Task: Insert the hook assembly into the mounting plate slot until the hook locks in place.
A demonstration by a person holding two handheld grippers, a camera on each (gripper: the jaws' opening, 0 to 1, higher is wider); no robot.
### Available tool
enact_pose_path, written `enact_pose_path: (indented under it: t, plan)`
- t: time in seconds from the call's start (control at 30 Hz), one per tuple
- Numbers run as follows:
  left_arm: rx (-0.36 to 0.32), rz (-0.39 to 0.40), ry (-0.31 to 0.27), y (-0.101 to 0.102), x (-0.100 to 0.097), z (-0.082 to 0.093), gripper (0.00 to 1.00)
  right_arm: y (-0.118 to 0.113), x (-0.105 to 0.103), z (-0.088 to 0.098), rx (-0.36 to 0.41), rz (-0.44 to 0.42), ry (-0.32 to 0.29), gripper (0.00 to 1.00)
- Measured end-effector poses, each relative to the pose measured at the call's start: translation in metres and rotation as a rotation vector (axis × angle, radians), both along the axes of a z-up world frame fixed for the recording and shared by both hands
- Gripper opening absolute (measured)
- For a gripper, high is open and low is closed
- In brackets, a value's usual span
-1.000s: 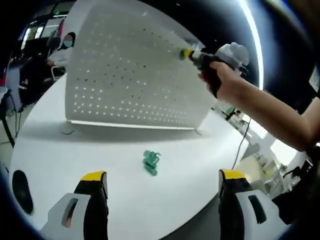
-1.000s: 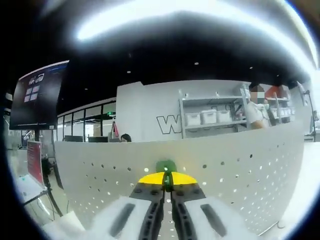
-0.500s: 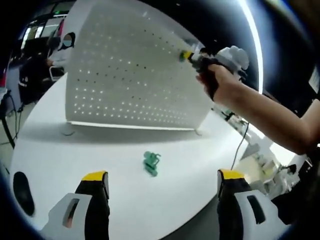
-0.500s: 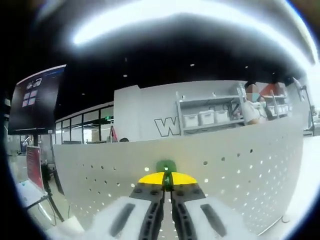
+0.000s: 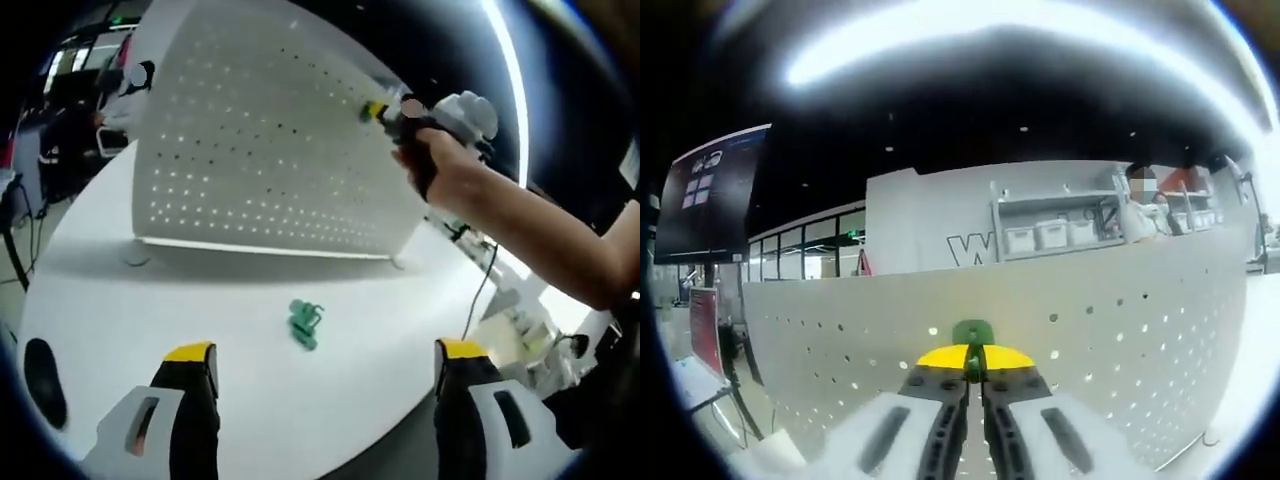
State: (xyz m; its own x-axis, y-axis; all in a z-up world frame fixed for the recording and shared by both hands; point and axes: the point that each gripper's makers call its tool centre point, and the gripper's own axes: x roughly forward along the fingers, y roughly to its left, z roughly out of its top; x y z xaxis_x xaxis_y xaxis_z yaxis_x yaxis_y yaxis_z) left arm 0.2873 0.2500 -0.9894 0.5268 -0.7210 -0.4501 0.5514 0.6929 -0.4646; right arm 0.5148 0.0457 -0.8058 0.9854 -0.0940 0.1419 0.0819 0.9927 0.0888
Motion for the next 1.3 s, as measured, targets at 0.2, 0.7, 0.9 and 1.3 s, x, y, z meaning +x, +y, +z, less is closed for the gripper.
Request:
enact_pose_path:
  t: [0.2,0.7,0.9,1.3]
  plan:
    - [0.027,-0.011,-0.008,0.002,-0.003,-0.002,0.92,-0.001,-0.002,-0.001,0.034,0.025,0.043,0.01]
    - [0.055,-0.028,-0.004,-0.002,-0.011,-0.007,0.91,-0.039,-0.049,0.049,0.123,-0.002,-0.059,0.30]
    - [0.061,-0.033,-0.003,-0.003,-0.015,-0.007,0.92,-0.049,-0.072,0.023,0.055,0.024,0.031,0.32]
    - [0.070,-0.037,0.026,-0.002,-0.023,-0.013,0.92,-0.034,-0.130,-0.084,0.022,0.230,0.359,0.30]
